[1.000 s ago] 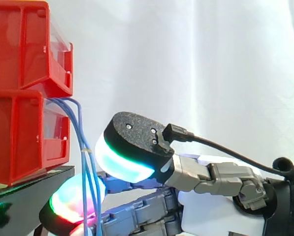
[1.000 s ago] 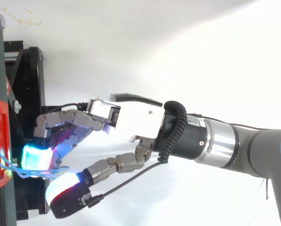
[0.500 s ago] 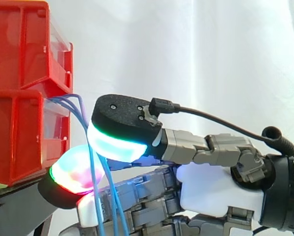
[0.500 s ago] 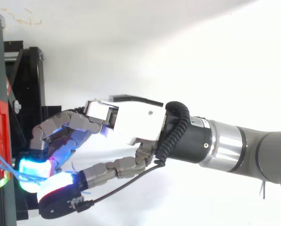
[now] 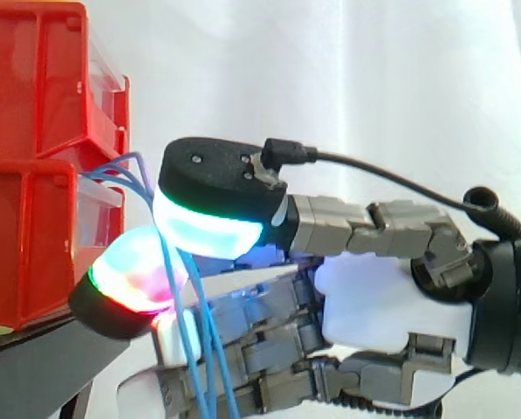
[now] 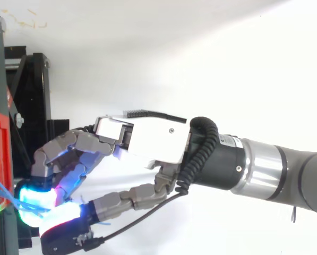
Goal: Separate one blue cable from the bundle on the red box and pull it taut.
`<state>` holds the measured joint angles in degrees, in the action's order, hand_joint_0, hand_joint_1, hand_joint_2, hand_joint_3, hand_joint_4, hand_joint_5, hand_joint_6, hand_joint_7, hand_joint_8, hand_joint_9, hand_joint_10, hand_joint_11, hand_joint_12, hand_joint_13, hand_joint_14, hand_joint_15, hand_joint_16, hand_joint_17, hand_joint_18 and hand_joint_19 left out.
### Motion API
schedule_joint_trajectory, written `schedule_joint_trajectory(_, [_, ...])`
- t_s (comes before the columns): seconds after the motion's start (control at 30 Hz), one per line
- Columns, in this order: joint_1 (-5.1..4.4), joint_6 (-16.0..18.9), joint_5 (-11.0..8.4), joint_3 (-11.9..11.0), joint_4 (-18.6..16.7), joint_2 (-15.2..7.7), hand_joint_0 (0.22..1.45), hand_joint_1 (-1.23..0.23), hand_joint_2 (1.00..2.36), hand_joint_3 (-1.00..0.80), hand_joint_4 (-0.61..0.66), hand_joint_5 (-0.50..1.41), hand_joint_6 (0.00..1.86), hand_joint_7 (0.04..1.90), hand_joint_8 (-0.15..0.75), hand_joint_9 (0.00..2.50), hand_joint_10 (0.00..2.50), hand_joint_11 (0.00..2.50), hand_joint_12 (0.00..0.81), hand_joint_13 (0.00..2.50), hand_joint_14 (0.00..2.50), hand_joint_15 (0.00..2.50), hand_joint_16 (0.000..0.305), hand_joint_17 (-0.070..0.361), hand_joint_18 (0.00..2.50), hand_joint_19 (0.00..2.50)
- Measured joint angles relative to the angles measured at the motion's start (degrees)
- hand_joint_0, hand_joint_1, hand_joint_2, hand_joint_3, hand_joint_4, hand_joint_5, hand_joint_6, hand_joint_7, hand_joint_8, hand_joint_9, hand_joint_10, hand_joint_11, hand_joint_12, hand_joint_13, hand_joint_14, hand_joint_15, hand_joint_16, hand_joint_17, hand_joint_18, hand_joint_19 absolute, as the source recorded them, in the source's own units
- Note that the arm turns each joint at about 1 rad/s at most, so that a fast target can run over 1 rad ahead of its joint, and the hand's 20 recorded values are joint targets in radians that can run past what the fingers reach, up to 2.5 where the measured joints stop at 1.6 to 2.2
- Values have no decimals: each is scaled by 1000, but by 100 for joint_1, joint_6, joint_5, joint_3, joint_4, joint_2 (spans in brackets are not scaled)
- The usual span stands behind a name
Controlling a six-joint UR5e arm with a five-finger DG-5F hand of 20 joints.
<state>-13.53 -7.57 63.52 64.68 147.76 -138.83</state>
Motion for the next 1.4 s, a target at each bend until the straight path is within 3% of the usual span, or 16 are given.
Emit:
schedule_joint_trajectory(0.13, [-1, 64, 6, -6, 450, 171, 689, -955, 1010, -361, 21, -179, 902, 877, 314, 1014, 12, 691, 385, 857, 12, 380, 46, 102, 696, 229])
schedule_joint_trajectory(0.3, [-1, 106, 11, -7, 968, 314, 743, -942, 1000, -500, 32, -180, 913, 856, 308, 1020, 10, 693, 380, 879, 12, 389, 44, 99, 747, 240])
schedule_joint_trajectory(0.47, [-1, 145, 11, -8, 1212, 397, 613, -868, 1000, -500, 89, -169, 907, 885, 318, 1060, 12, 725, 381, 902, 13, 423, 44, 98, 757, 282])
schedule_joint_trajectory(0.6, [-1, 201, 11, -8, 1273, 414, 511, -729, 1000, -500, 110, -158, 901, 905, 346, 1120, 13, 734, 407, 938, 13, 435, 48, 107, 786, 295])
schedule_joint_trajectory(0.73, [-1, 279, 11, -8, 1288, 417, 550, -626, 1000, -500, 103, -148, 891, 961, 340, 1138, 13, 735, 397, 941, 15, 449, 46, 104, 781, 326])
schedule_joint_trajectory(0.87, [4, 354, 8, -8, 1290, 428, 605, -702, 1008, -378, 84, -146, 894, 986, 340, 1148, 12, 762, 395, 968, 14, 471, 45, 100, 806, 346])
schedule_joint_trajectory(1.1, [7, 386, -7, -8, 1312, 463, 712, -907, 1020, -169, -79, -162, 941, 1102, 345, 1139, 14, 808, 397, 1007, 16, 497, 44, 99, 890, 372])
schedule_joint_trajectory(1.13, [8, 386, -9, -8, 1320, 472, 724, -912, 1020, -173, -75, -163, 940, 1141, 342, 1140, 13, 823, 397, 1007, 17, 488, 44, 98, 889, 375])
schedule_joint_trajectory(1.23, [8, 388, -11, -8, 1370, 499, 780, -918, 1010, -361, -118, -170, 954, 956, 325, 1141, 13, 805, 395, 1013, 14, 495, 42, 95, 892, 392])
schedule_joint_trajectory(1.3, [8, 388, -6, -9, 1409, 508, 805, -920, 1000, -500, -91, -170, 945, 1004, 321, 1149, 9, 810, 390, 1016, 16, 507, 42, 93, 900, 388])
schedule_joint_trajectory(1.4, [8, 397, 1, -10, 1447, 518, 784, -925, 1000, -500, -55, -170, 944, 1000, 321, 1161, 13, 808, 391, 1030, 15, 509, 41, 93, 937, 367])
